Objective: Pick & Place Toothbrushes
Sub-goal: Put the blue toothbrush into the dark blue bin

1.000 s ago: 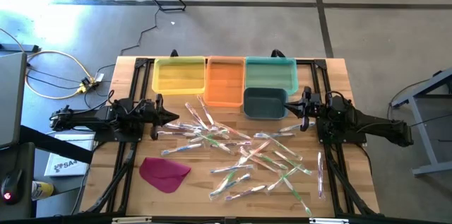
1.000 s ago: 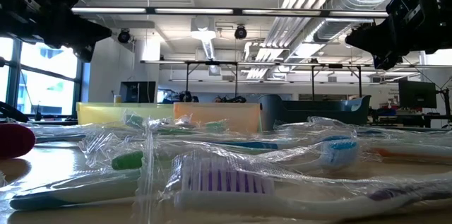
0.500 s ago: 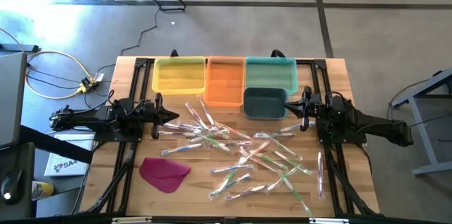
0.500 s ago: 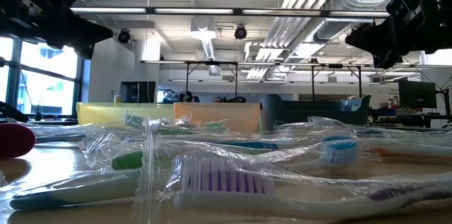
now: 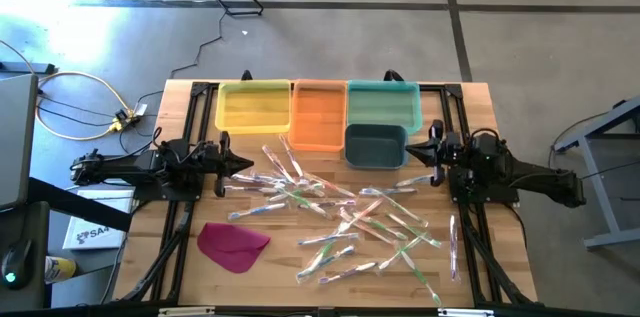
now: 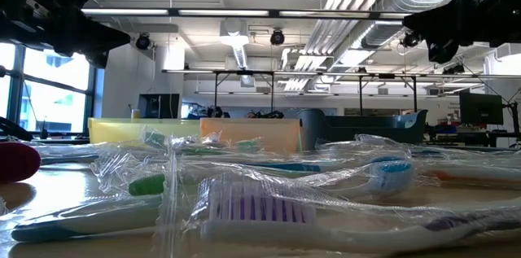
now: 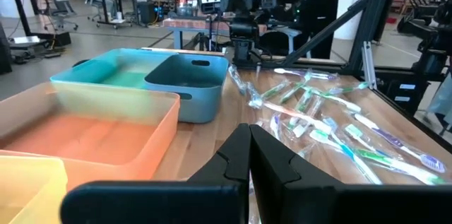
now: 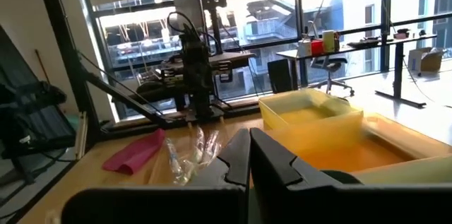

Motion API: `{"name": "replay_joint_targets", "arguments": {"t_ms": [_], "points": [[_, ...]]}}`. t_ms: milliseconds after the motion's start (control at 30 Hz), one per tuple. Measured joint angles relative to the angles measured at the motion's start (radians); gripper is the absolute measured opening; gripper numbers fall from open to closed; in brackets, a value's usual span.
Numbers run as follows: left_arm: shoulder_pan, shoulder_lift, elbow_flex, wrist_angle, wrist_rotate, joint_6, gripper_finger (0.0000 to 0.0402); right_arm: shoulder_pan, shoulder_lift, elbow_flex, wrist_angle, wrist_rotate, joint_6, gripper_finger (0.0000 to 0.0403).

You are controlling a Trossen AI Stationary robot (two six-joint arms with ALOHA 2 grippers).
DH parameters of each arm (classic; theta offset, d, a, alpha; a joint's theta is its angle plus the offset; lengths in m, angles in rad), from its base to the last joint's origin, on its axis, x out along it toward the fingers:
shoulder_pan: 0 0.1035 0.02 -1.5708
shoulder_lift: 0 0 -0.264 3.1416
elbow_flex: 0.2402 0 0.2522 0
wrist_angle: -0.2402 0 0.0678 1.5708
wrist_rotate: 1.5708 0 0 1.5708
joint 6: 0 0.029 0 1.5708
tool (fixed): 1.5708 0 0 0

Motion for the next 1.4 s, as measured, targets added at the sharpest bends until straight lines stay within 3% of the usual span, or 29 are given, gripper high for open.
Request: {"name": "replay_joint_targets", "arguments": {"t_ms": [233,933,1233,1400], "points": [[0.0,0.0,0.0,0.0,0.0,0.0,0.0,0.0,0.083,0.041,0.002,-0.001,-0.016,0.0003],[0.0,0.0,0.0,-0.001,-0.001,0.0,0.0,0.041,0.549,0.3,-0.075,-0.128,-0.019,0.0002],[0.0,0.0,0.0,-0.001,-0.002,0.0,0.0,0.221,0.658,0.441,-0.354,0.117,-0.033,0.0002],[0.0,0.0,0.0,-0.001,-0.002,0.0,0.0,0.31,0.69,0.472,-0.403,0.195,0.022,0.0002]]}}
